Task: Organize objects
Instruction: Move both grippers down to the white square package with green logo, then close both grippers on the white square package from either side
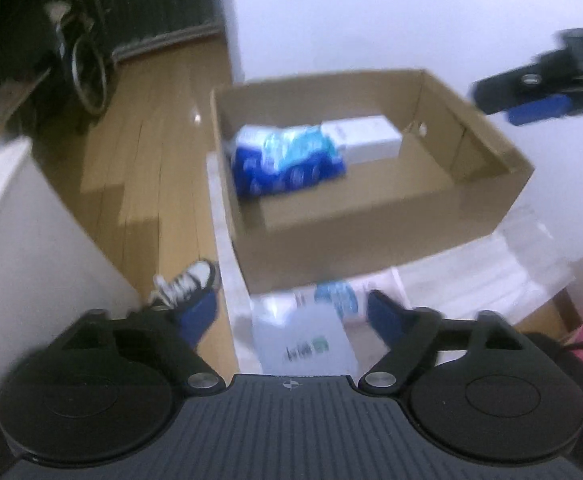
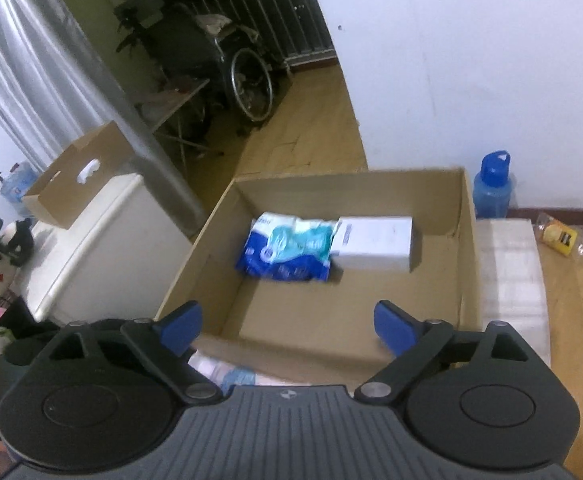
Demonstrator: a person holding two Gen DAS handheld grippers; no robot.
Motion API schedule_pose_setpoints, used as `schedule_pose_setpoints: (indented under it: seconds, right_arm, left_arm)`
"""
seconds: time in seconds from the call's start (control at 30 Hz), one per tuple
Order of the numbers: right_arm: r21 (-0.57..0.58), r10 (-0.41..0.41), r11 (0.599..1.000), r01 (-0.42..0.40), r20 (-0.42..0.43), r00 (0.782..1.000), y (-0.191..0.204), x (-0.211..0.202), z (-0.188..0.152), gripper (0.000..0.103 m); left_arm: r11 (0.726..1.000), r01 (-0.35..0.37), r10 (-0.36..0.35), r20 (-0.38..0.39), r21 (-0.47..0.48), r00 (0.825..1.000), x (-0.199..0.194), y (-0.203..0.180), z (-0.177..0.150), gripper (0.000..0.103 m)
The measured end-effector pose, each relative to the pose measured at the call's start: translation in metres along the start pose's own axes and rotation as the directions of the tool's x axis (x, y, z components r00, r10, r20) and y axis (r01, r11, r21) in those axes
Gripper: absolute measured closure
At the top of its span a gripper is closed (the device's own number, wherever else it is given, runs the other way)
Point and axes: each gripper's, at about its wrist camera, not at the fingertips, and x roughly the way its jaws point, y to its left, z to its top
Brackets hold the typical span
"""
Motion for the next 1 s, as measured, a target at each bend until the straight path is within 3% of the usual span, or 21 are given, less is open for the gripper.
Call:
schedule_pose_setpoints:
  seconds: [0.07,0.27,0.3,0.37,0.4,0.67,1.0]
  right_arm:
    - [0.021,0.012,1.0,-0.012,0.02,1.0,-0.001,-0.004,-0.014,0.008]
    - [0.19,0.069,0.979,-0.073,0.024,0.997,-0.024,0.003,-0.051,0.007]
    - [0.197,0.068,0.978,-0.071,0.018,0.997,-0.025,0.006,-0.055,0.007]
    - [0.197,0.072,0.978,-0.071,0.004,0.997,-0.025,0.01,-0.062,0.008]
    - [0.193,0.078,0.978,-0.076,0.0,0.997,-0.024,0.011,-0.064,0.008]
    - [0.159,0.093,0.983,-0.088,-0.027,0.995,-0.015,0.019,-0.076,0.008]
    - [0.132,0.115,0.986,-0.104,-0.082,0.99,-0.007,0.032,-0.088,0.008]
  left_arm:
    - [0.999,-0.023,0.023,-0.005,-0.037,1.0,0.004,0.0,-0.008,0.008]
    - [0.994,-0.057,0.049,-0.085,-0.096,0.995,0.031,-0.009,-0.013,0.009]
    - [0.993,-0.057,0.048,-0.09,-0.106,0.995,0.034,-0.009,-0.011,0.014]
    - [0.991,-0.042,0.029,-0.099,-0.127,0.995,0.038,-0.008,-0.009,0.034]
    - [0.988,-0.041,0.025,-0.115,-0.146,0.993,0.043,-0.004,-0.009,0.038]
    - [0.99,-0.036,0.024,-0.087,-0.139,0.996,0.046,0.0,-0.016,0.04]
    - [0.995,0.071,-0.074,-0.041,-0.071,0.996,0.034,-0.022,-0.033,0.04]
